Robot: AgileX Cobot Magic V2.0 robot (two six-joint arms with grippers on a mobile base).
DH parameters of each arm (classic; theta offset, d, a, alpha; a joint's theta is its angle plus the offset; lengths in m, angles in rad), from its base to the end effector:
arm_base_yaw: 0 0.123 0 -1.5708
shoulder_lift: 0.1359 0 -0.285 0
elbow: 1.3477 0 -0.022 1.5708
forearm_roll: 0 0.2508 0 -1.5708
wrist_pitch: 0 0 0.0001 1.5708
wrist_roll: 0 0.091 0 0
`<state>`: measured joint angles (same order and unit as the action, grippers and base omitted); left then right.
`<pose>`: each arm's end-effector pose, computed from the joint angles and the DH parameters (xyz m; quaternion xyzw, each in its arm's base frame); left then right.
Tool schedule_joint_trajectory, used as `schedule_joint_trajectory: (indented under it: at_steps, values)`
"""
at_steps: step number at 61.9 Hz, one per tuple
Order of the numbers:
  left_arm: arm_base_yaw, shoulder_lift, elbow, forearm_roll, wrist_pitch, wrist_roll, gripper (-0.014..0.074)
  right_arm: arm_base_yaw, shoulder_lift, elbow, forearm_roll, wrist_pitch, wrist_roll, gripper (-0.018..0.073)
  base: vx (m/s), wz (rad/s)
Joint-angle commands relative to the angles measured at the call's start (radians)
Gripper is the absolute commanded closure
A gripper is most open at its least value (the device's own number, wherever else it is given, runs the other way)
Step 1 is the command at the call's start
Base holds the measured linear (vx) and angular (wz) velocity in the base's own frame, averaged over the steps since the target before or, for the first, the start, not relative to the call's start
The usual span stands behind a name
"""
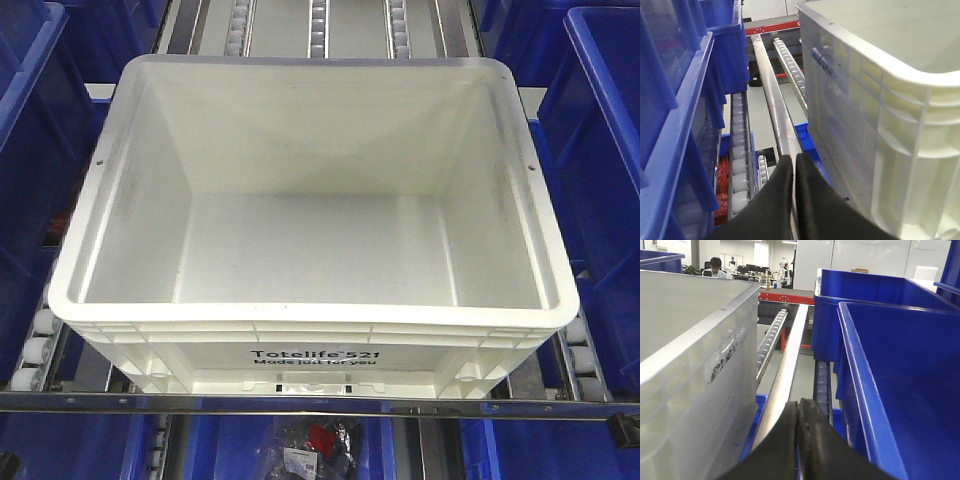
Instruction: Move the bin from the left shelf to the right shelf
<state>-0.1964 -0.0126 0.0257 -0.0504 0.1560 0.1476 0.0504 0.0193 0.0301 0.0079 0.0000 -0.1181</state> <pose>0.0551 -0.0117 0.1910 0.1104 0.7271 -0.0363 0.6767 0.0591 0.0030 0.2019 -0.0556 0.6914 -0.0215 0.7200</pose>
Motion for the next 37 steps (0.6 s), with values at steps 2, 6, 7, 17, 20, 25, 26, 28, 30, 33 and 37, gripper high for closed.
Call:
schedule_joint_trajectory:
  at_steps: [2,6,7,17,20,25,26,28,30,33,37]
  values:
    - [-0.006,-0.010,-0.018,-0.003,-0.081,-0.002,0.0604,-0.006,0.017,0.015,-0.002,-0.074,-0.007,0.0566,0.00,0.00]
    - [-0.006,-0.010,-0.018,-0.003,-0.081,-0.002,0.0604,-0.006,0.017,0.015,-0.002,-0.074,-0.007,0.0566,0.00,0.00]
    - [-0.006,-0.010,-0.018,-0.003,-0.081,-0.002,0.0604,-0.006,0.017,0.015,-0.002,-0.074,-0.007,0.0566,0.00,0.00]
    - [-0.006,-0.010,-0.018,-0.003,-0.081,-0.002,0.0604,-0.006,0.017,0.015,-0.002,-0.074,-0.007,0.0566,0.00,0.00]
    - [-0.006,-0.010,-0.018,-0.003,-0.081,-0.002,0.0604,-0.006,0.017,0.015,-0.002,-0.074,-0.007,0.0566,0.00,0.00]
    - [-0.006,-0.010,-0.018,-0.003,-0.081,-0.002,0.0604,-0.006,0.017,0.015,-0.002,-0.074,-0.007,0.0566,0.00,0.00]
    - [-0.006,-0.010,-0.018,-0.003,-0.081,-0.002,0.0604,-0.006,0.017,0.015,-0.002,-0.074,-0.007,0.0566,0.00,0.00]
    - [-0.006,-0.010,-0.018,-0.003,-0.081,-0.002,0.0604,-0.006,0.017,0.015,-0.002,-0.074,-0.007,0.0566,0.00,0.00]
    - [-0.006,-0.010,-0.018,-0.003,-0.081,-0.002,0.0604,-0.006,0.017,0.015,-0.002,-0.074,-0.007,0.0566,0.00,0.00]
    - [-0.006,-0.010,-0.018,-0.003,-0.081,-0.002,0.0604,-0.006,0.017,0.015,-0.002,-0.074,-0.007,0.0566,0.00,0.00]
    - [-0.006,-0.010,-0.018,-0.003,-0.081,-0.002,0.0604,-0.006,0.017,0.015,-0.002,-0.074,-0.007,0.0566,0.00,0.00]
